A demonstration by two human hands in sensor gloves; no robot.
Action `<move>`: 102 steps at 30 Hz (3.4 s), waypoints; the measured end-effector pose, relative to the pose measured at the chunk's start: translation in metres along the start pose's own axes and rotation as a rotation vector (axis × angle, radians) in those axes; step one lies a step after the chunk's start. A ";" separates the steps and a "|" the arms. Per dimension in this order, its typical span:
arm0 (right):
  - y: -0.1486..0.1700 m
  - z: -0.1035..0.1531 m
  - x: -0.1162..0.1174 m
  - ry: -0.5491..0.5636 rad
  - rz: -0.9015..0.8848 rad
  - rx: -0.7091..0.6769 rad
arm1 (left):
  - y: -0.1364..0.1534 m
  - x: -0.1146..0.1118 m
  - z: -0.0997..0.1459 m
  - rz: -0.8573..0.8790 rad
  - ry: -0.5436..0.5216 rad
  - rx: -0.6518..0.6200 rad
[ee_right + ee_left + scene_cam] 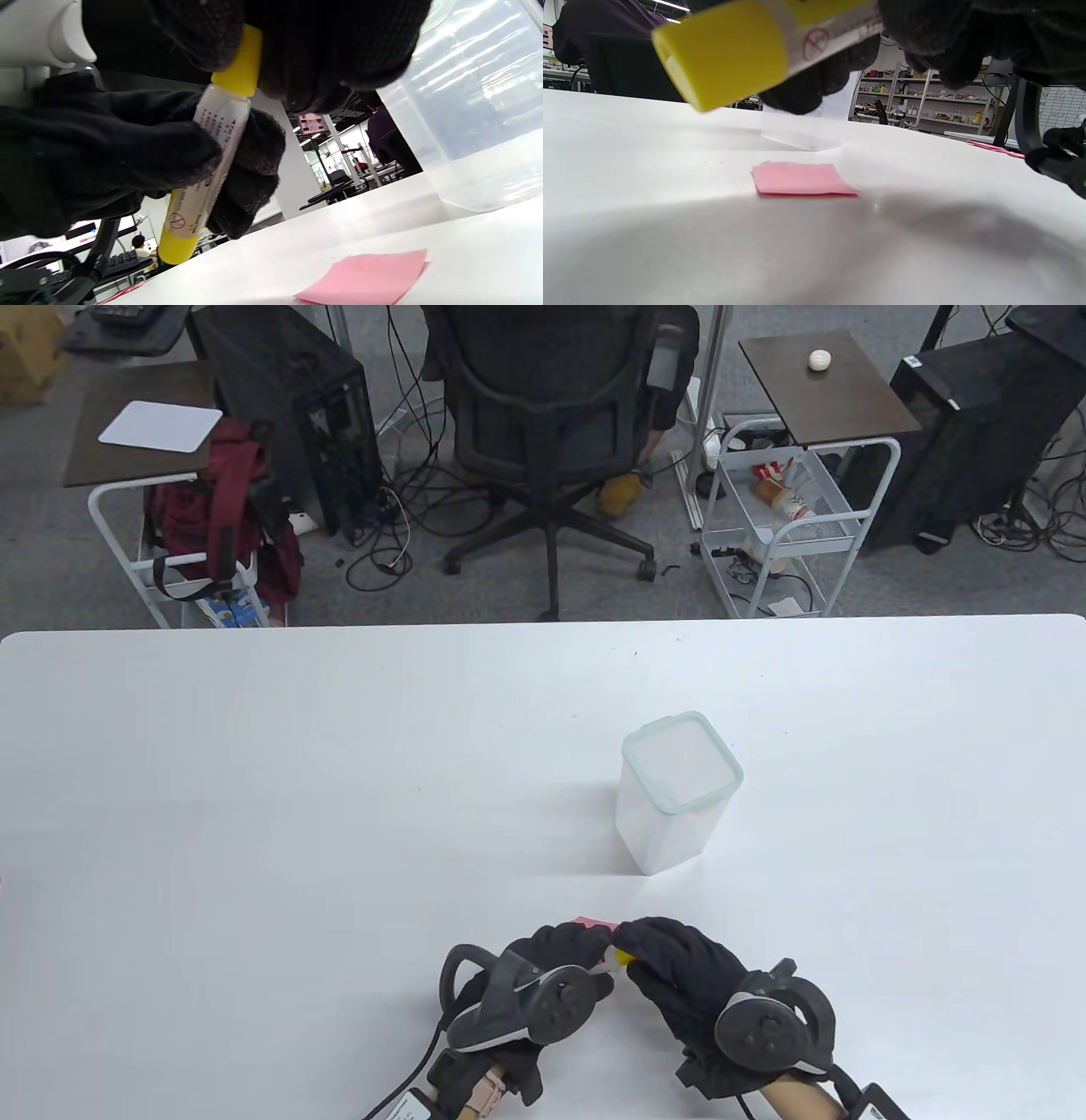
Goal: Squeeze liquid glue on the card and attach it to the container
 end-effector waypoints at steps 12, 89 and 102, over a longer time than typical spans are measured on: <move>0.009 -0.002 0.000 -0.020 -0.129 0.073 | 0.002 -0.004 0.000 0.032 0.015 0.006; 0.009 -0.011 0.035 -0.246 0.318 0.173 | 0.042 0.009 0.015 -0.083 -0.015 0.192; 0.048 0.025 0.006 -0.026 -0.248 0.470 | -0.026 0.030 0.017 -0.657 -0.135 0.026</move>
Point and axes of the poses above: the tracker on the back of each hand, its own y axis roughly to the little-finger side, its own z axis roughly from the fingertips to the wrist, x = y × z, the point moved 4 cm from there along -z, roughly from the wrist to the fingertips, and after that the axes turned 8 degrees about -x, right-handed, at the moved point
